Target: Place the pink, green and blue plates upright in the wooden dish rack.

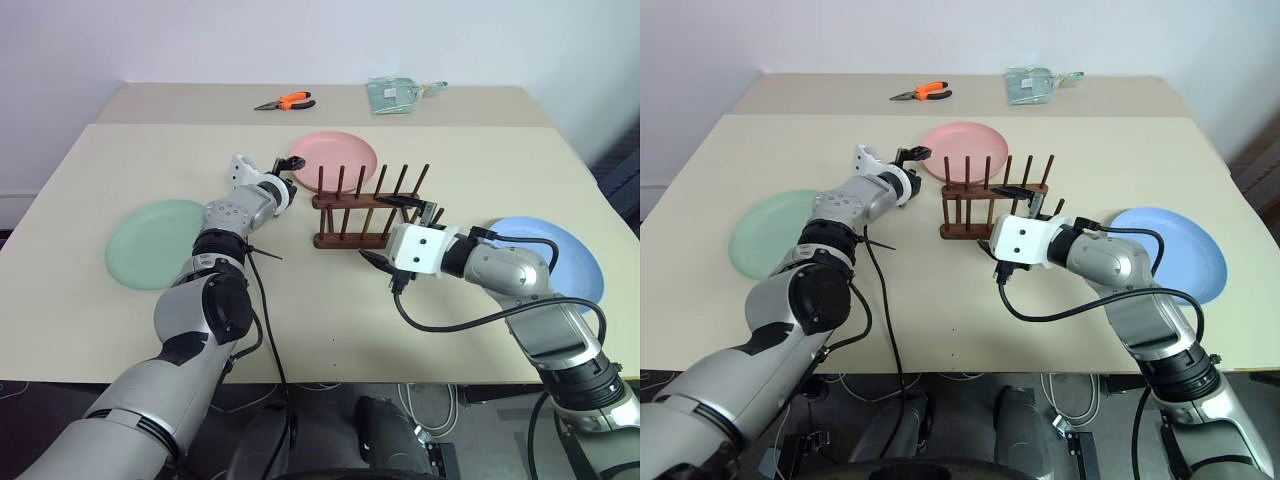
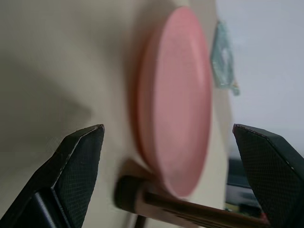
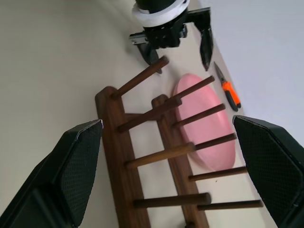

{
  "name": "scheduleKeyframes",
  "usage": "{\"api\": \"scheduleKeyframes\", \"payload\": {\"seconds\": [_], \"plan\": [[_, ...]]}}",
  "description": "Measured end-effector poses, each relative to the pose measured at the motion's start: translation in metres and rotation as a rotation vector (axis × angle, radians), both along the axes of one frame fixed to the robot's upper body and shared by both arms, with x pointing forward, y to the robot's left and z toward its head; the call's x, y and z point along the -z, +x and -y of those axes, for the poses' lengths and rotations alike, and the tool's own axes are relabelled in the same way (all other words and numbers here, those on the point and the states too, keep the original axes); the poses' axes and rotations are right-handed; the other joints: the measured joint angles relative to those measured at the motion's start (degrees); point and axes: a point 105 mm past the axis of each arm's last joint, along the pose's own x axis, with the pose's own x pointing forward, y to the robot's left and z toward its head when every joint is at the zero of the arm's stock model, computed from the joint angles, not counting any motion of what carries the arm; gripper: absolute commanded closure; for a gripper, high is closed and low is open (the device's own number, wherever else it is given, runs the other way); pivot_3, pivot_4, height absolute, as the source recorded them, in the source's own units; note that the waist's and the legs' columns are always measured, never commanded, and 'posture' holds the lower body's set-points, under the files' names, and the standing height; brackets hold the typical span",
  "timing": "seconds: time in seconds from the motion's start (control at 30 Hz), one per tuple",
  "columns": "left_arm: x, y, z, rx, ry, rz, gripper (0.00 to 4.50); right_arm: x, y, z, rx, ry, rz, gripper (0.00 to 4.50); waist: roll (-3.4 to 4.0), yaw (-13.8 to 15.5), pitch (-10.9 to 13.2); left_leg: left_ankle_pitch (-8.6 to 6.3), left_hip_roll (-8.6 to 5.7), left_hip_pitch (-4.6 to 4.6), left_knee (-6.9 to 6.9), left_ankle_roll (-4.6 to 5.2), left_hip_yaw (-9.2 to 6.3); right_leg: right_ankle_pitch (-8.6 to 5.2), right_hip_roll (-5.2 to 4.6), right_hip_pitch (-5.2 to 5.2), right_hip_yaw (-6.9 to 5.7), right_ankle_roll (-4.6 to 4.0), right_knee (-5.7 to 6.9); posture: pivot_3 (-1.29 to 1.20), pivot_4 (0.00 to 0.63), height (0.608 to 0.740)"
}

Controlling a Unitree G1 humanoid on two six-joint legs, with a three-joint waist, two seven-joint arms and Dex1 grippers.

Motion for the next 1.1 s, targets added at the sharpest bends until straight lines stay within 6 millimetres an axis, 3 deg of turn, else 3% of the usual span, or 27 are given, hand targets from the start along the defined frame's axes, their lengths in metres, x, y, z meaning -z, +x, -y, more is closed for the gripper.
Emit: {"api": "scheduleKeyframes", "payload": {"seconds": [0.17, 0.2, 0.3, 0.5, 0.77, 0.93, 1.1], "plan": [[0.002, 0.001, 0.010, 0.016, 0.091, 0.027, 0.06, 0.001, 0.001, 0.003, 0.020, 0.000, 0.000, 0.00, 0.00, 0.03, 0.00, 0.00, 0.00, 0.00, 0.01, 0.00, 0.00, 0.02, 0.00, 0.02, 0.00, 0.04, 0.00, 0.00, 0.150, 0.740], [0.002, 0.001, 0.012, 0.020, 0.106, 0.034, 0.28, 0.001, 0.001, 0.004, 0.022, 0.000, 0.001, 0.00, 0.00, 0.04, 0.00, 0.00, 0.00, -0.01, 0.01, 0.00, 0.00, 0.03, 0.00, 0.02, 0.00, 0.05, 0.00, 0.00, 0.150, 0.740], [0.002, 0.001, 0.022, 0.033, 0.132, 0.040, 1.34, 0.001, 0.001, 0.004, 0.026, -0.002, 0.006, 0.00, 0.00, 0.09, 0.00, 0.00, -0.01, -0.01, 0.02, 0.00, 0.00, 0.03, -0.01, 0.02, 0.00, 0.07, -0.02, 0.00, 0.150, 0.740], [0.008, -0.001, 0.026, 0.029, 0.158, 0.025, 4.45, 0.003, 0.000, 0.008, 0.047, 0.004, 0.011, 0.00, 0.00, -0.08, 0.00, 0.00, 0.00, 0.00, -0.01, 0.00, 0.00, 0.03, -0.01, 0.00, 0.00, 0.08, 0.00, 0.00, 0.150, 0.740], [-0.012, 0.007, 0.015, 0.002, 0.198, 0.165, 4.45, 0.008, -0.004, 0.010, 0.060, -0.003, 0.009, 0.00, -0.01, -0.05, 0.00, 0.00, 0.00, -0.01, 0.00, 0.00, 0.01, 0.04, -0.01, 0.00, 0.00, 0.07, 0.00, 0.00, 0.150, 0.740], [-0.035, 0.012, -0.021, -0.051, 0.249, 0.297, 4.45, 0.006, -0.003, 0.018, 0.084, -0.002, 0.019, 0.00, 0.00, -0.42, 0.00, 0.00, 0.01, 0.02, -0.02, 0.00, 0.01, 0.04, -0.01, 0.00, 0.01, 0.07, 0.03, 0.00, 0.150, 0.740], [-0.021, 0.005, -0.042, -0.038, 0.305, 0.318, 4.45, 0.008, -0.001, 0.018, 0.073, -0.007, 0.021, 0.00, 0.00, -0.34, 0.00, 0.00, 0.00, 0.01, 0.02, 0.00, 0.00, 0.04, -0.01, 0.00, 0.02, 0.06, 0.04, 0.00, 0.150, 0.740]]}}
